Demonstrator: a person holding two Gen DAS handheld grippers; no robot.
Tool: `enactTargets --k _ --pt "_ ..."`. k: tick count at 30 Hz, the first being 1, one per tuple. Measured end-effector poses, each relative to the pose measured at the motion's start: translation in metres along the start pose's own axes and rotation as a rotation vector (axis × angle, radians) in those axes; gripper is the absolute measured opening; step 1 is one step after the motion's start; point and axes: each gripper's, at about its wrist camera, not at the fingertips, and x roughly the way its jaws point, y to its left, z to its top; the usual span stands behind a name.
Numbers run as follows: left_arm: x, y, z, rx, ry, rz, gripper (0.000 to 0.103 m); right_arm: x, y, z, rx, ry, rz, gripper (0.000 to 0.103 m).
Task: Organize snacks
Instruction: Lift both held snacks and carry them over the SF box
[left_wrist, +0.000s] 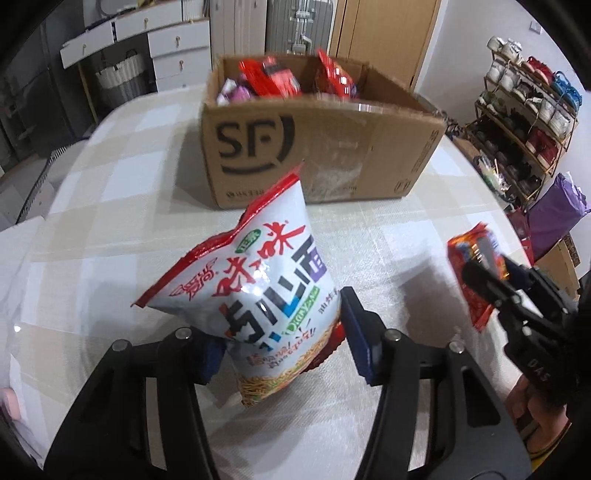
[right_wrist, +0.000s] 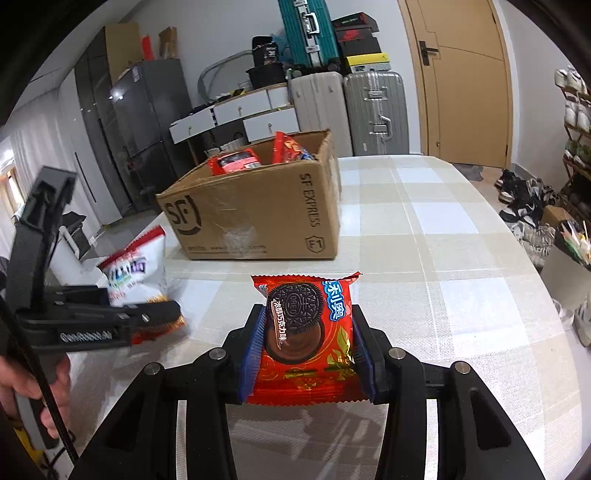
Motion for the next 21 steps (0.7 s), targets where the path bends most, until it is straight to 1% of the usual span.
enactTargets --k 1,3,7,10,15,21 --pt "-0.010 0.002 0.002 -0.001 -0.019 -0.005 0.053 0.000 0.001 0.001 0.001 0.009 0.013 0.044" --pt "-0.023 0.006 0.003 0.002 -0.049 -0.014 0.053 -0.005 0.005 0.005 -0.010 0.005 0.013 0.044" --pt "-0.051 0.006 0.009 0.028 -0.109 -0.013 0.053 -0.026 0.016 0.021 -0.044 -0.040 0.023 0.044" --pt "-0.074 0.007 0.021 0.038 -0.149 -0.018 0.053 -0.045 0.026 0.040 -0.074 -0.080 0.052 0.044" --pt "-0.109 0.012 0.045 0.037 -0.217 -0.032 0.053 -0.072 0.041 0.080 -0.119 -0.135 0.088 0.044" --pt "-0.141 0.021 0.082 0.045 -0.270 -0.016 0.053 -0.089 0.051 0.137 -0.139 -0.192 0.126 0.044"
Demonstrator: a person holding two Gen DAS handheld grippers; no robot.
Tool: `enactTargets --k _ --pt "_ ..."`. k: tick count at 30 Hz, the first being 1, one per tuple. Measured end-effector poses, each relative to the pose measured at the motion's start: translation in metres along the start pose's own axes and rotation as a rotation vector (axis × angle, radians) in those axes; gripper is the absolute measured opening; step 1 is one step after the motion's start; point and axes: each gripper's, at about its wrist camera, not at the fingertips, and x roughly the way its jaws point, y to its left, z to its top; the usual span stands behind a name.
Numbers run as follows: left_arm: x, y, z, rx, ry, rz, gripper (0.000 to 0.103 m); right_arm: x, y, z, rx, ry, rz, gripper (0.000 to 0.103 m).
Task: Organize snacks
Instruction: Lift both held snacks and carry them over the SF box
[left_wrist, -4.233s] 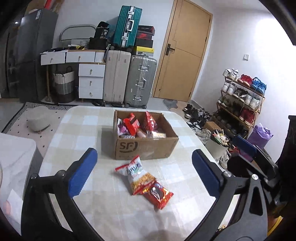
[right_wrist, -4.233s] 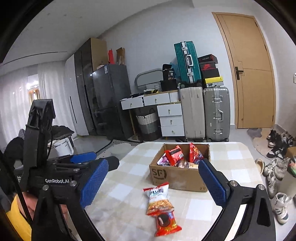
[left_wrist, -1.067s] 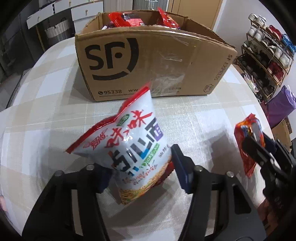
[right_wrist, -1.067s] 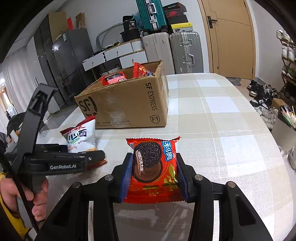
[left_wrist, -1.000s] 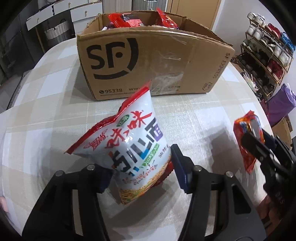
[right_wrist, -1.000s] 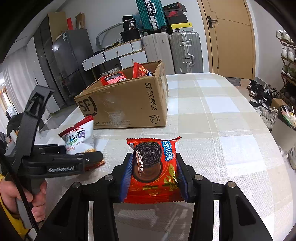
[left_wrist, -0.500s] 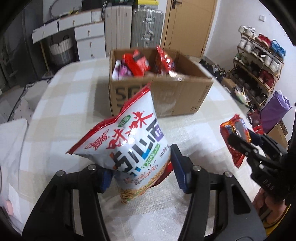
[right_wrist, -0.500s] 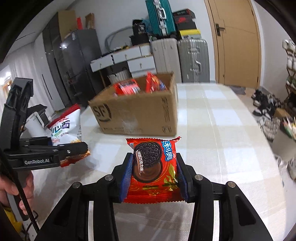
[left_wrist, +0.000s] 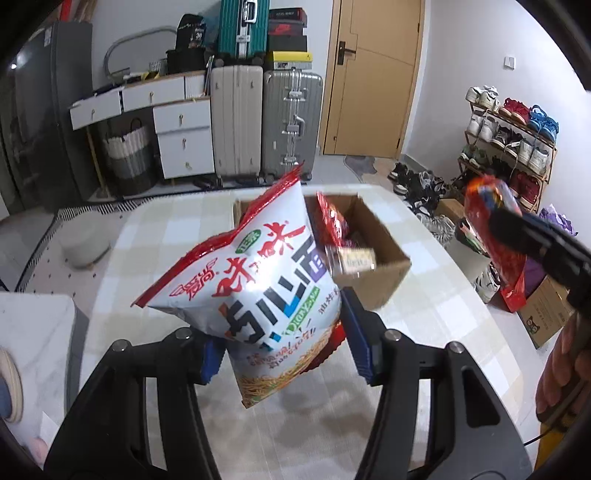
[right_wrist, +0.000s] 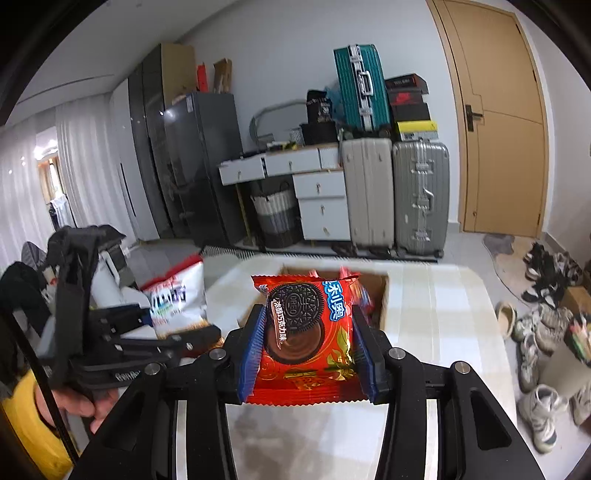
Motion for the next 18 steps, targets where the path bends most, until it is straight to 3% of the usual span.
enactTargets --k 10,18 --pt "-0.011 -0.009 0.073 0.049 -0.041 -0.015 0.053 0.031 -0.008 0.073 0.028 -0.008 0.058 0.044" --pt "0.029 -0.013 0.124 0.071 -0.022 -0.030 0.053 0.063 -0.017 0.102 0.036 -0.008 0.057 0.044"
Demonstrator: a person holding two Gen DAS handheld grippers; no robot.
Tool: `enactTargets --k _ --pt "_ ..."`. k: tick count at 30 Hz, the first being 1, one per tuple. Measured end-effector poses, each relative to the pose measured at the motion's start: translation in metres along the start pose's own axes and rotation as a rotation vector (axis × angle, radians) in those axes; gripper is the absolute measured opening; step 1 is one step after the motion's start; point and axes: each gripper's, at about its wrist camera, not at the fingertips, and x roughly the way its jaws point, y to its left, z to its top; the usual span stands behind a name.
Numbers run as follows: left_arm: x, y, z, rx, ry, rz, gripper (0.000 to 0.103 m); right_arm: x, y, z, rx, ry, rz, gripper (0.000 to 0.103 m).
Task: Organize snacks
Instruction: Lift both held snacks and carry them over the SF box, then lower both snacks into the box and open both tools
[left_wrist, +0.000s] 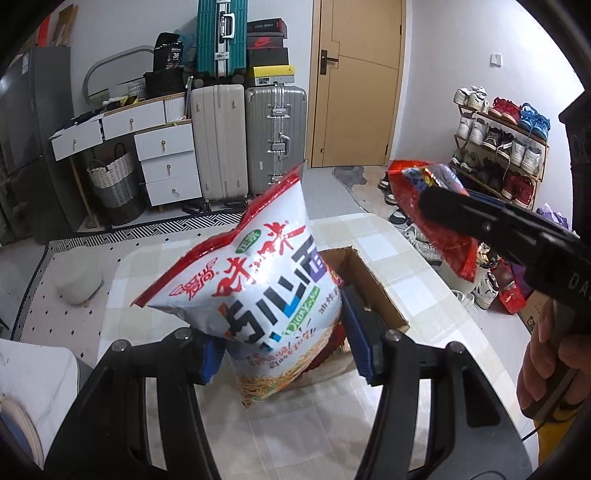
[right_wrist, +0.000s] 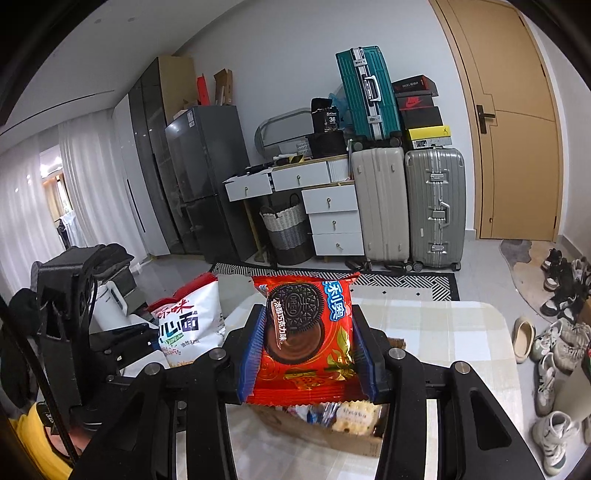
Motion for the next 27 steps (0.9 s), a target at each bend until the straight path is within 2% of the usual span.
enactTargets --k 17,27 --pt "0.130 0.010 0.006 -0.016 0.128 -0.006 0.054 0.059 -0.037 -0.012 0.057 0.064 0.005 0.044" --pt "0.185 0.006 0.001 -0.008 0.181 0.001 0.054 0.086 -0.057 -0.025 0.097 0.117 0.008 0.044"
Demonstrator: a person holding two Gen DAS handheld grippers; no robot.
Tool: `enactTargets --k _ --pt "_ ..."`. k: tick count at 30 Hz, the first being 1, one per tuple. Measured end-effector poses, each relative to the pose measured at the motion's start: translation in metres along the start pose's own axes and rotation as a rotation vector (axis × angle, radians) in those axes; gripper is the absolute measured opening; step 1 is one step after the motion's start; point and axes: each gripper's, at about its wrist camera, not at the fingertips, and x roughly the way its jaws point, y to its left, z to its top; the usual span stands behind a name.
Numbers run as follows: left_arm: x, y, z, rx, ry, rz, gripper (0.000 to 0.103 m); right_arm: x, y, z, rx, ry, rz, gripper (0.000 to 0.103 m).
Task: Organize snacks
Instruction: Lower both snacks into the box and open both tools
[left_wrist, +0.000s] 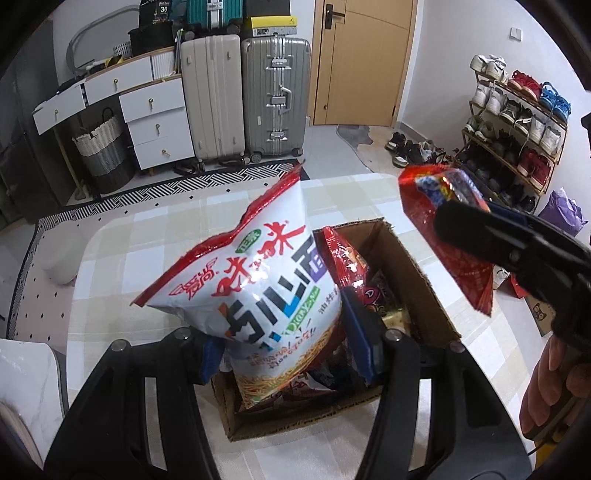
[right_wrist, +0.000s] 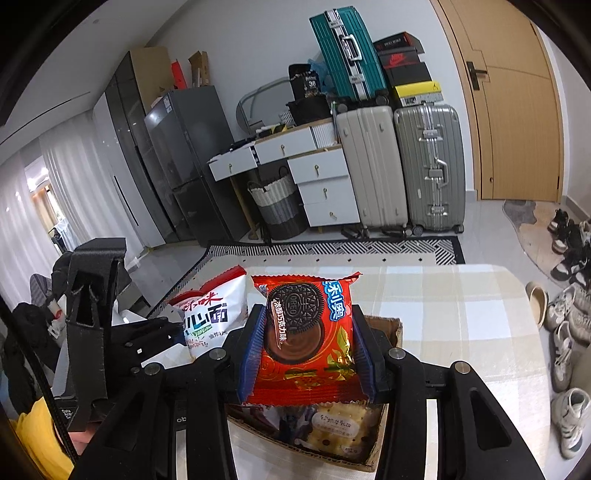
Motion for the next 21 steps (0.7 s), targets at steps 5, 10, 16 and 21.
enactTargets --k 5,10,16,21 --pt "0.022 -0.001 0.005 0.006 0.015 -0.005 0.054 0.009 -0.008 -0.006 0.025 0.024 0.004 0.044" --pt "0.045 0.002 0.010 0.010 0.037 -0.009 0.054 0.017 -0.013 -0.014 0.020 0.049 -0.007 0.044" --pt "0.062 0.005 0.011 0.002 0.045 -0.006 0.054 0.028 -0.022 -0.023 0.048 0.084 -0.010 0.044" --pt "0.077 0.008 0.013 0.003 0.065 0.026 0.054 0.034 -0.021 -0.029 0.044 0.112 -0.013 0.044"
